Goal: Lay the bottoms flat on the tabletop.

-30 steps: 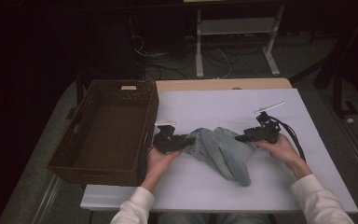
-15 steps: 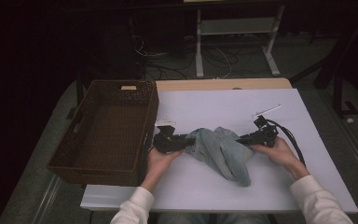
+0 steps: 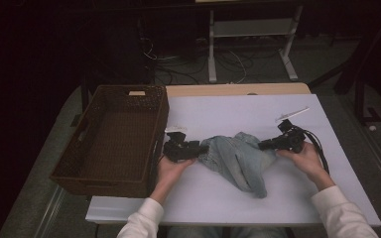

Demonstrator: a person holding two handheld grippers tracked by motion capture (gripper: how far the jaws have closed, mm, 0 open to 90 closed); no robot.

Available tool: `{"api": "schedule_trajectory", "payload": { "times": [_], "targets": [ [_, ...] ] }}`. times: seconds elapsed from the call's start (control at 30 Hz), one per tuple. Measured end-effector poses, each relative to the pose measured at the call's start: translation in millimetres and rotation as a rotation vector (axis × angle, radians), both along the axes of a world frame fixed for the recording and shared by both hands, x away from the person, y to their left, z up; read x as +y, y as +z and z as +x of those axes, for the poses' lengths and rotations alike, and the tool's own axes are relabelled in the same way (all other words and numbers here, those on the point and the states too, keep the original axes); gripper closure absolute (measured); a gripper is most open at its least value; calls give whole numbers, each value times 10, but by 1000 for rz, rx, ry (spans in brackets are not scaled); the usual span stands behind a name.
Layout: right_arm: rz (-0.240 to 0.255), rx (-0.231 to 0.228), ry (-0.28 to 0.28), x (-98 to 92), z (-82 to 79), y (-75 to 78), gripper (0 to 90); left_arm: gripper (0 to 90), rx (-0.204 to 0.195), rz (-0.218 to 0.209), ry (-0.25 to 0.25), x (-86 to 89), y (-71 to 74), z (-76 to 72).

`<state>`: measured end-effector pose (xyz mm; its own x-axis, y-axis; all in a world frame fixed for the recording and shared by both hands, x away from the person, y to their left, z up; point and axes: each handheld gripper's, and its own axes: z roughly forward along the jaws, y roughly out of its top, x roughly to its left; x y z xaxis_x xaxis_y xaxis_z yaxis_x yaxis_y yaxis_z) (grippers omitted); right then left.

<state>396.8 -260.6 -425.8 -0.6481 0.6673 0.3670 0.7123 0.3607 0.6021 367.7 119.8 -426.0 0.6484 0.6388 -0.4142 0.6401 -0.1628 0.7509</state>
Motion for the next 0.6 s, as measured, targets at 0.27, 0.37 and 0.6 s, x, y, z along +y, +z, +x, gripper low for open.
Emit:
{"api": "schedule_trajectory", "payload": {
  "times": [0.27, 0.37, 0.6],
  "targets": [
    [44, -27, -133, -512, -78, 88, 810, 417, 13, -23, -8, -55, 21, -21],
    [53, -23, -174, -658, -114, 78, 810, 410, 20, -19, -16, -75, 12, -32],
    [52, -29, -226, -824, -206, 87, 809, 402, 49, 5, -69, -215, -42, -112]
  ]
}}
